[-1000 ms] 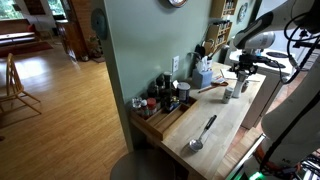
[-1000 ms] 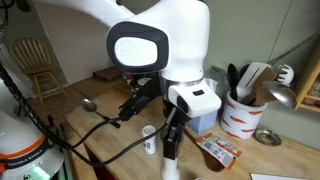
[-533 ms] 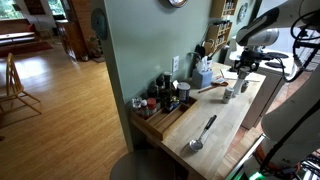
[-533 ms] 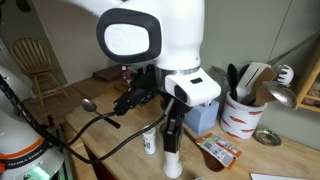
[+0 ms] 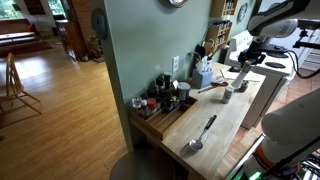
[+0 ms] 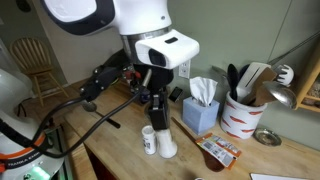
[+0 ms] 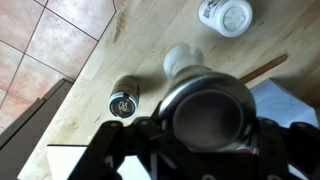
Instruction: Put the spice bottle onto the tray
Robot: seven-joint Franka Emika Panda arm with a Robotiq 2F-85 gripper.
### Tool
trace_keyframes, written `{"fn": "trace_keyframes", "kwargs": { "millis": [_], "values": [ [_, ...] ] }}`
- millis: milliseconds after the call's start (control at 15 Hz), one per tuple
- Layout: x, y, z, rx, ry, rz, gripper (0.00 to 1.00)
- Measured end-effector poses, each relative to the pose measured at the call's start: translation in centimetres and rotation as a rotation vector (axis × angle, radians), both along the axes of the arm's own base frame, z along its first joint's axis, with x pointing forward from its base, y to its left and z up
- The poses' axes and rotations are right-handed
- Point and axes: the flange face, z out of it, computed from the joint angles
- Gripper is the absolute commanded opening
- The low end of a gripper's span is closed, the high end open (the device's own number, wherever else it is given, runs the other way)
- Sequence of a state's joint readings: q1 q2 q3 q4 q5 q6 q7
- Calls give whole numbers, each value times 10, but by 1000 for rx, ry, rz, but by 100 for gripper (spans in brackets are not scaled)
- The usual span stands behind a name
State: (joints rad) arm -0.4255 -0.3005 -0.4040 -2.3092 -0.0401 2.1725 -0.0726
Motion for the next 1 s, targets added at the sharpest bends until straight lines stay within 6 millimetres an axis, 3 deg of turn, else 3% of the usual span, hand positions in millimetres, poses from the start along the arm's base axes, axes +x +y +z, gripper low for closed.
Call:
{"fn": "trace_keyframes", "kwargs": {
  "millis": [267,600,1000],
  "values": [
    [-11,32,16,-14,-46,188,37],
    [-4,82,30,-55,-171,344,37],
    [0,128,15,-32,-190,511,37]
  ]
}}
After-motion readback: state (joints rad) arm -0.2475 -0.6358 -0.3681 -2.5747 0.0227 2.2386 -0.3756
